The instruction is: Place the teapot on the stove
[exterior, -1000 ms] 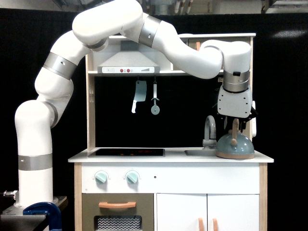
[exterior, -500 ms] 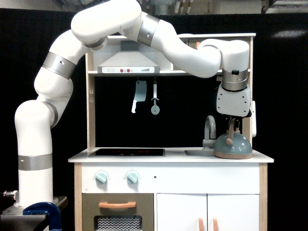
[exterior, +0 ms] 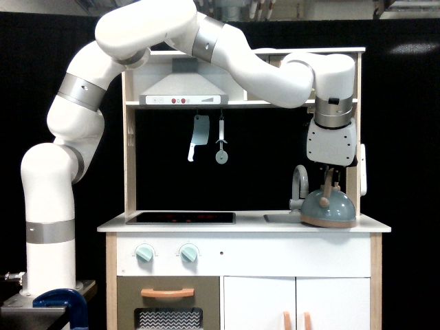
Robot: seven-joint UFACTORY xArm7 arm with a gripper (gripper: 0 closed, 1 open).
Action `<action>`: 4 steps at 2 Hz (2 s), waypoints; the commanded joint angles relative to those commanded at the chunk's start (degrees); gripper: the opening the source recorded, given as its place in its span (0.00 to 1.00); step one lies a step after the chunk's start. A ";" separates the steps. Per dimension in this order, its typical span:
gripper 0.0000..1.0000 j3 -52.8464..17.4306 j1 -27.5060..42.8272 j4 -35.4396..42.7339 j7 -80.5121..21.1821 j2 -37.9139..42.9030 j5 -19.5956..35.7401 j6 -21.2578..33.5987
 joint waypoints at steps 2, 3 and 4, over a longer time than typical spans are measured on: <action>0.00 13.87 13.89 -75.95 20.45 -81.37 5.52 -7.88; 0.00 14.89 18.31 -79.97 27.00 -90.00 4.75 -6.26; 1.00 14.56 19.48 -80.54 26.94 -89.02 4.66 -8.07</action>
